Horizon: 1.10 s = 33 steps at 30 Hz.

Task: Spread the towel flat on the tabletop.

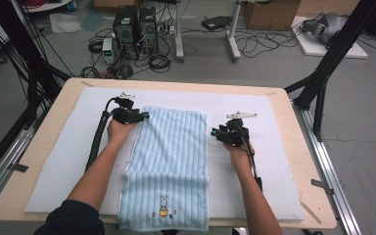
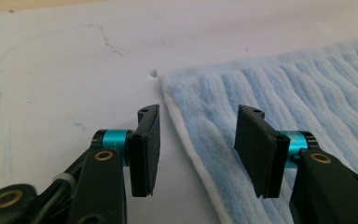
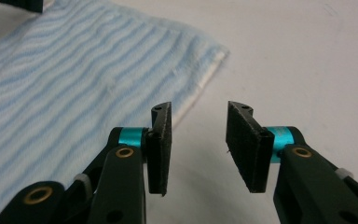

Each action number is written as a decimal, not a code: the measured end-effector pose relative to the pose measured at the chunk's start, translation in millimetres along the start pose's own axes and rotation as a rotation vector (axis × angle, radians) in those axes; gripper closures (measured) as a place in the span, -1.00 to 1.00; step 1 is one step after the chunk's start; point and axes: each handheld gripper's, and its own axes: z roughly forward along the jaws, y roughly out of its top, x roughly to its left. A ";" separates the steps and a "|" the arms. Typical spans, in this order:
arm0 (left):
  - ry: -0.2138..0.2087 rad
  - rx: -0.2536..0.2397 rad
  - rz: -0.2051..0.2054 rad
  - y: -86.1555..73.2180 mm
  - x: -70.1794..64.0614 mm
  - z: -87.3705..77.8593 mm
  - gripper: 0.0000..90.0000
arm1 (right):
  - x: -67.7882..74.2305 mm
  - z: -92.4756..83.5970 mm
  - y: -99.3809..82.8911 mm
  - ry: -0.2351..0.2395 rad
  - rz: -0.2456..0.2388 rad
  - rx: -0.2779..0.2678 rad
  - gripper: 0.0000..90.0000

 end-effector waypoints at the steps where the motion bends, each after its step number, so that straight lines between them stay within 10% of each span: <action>1: -0.015 0.019 0.017 -1.3 -0.1 0.6 0.14 | 1.2 4.3 2.5 0.002 -0.001 0.007 0.35; 6: 0.005 -0.004 0.073 -7.8 -7.3 -0.3 0.15 | 9.7 35.2 12.9 -0.009 -0.009 0.073 0.30; 10: 0.000 -0.003 0.114 -9.6 -10.0 -1.7 0.93 | 16.1 48.5 20.9 -0.072 -0.083 0.122 0.76; 13: 0.052 -0.014 0.121 -6.5 -11.5 1.2 0.96 | 14.5 55.9 28.7 -0.102 -0.101 0.133 0.92; 23: 0.102 -0.068 0.045 8.7 -2.8 18.6 0.88 | 1.2 81.7 48.1 -0.192 -0.083 0.097 0.89; 28: 0.060 -0.038 0.043 7.1 1.5 12.3 0.30 | -5.8 78.2 48.6 -0.143 -0.047 0.077 0.63; 33: 0.011 -0.035 -0.001 0.8 3.2 -1.1 0.18 | -8.3 58.7 45.1 -0.092 0.000 0.033 0.49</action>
